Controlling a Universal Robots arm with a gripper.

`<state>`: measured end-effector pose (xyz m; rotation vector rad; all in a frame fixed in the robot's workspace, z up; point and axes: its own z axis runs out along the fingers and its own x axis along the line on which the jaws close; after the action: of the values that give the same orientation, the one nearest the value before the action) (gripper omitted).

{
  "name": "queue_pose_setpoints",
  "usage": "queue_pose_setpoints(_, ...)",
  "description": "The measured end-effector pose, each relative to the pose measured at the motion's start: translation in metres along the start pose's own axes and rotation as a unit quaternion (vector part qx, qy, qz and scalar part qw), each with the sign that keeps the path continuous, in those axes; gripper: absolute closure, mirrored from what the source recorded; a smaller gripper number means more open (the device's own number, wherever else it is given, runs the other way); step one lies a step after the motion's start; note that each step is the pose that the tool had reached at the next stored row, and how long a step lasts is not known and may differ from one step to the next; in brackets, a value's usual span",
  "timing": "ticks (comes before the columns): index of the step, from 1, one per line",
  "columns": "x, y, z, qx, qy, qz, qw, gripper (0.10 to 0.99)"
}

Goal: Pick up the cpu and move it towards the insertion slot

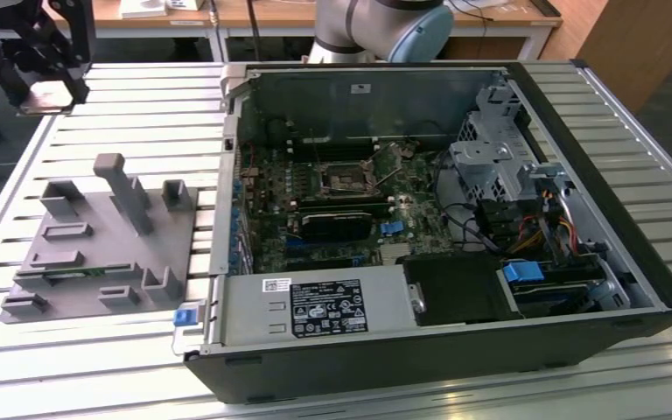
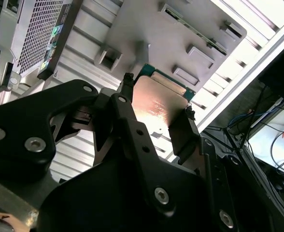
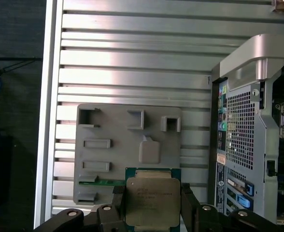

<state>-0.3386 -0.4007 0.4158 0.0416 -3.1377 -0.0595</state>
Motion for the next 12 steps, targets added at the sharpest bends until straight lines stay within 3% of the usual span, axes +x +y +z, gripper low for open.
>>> queue_pose_setpoints(12,-0.01,-0.0003,-0.0001,0.0,0.0,0.0,1.0,0.545)
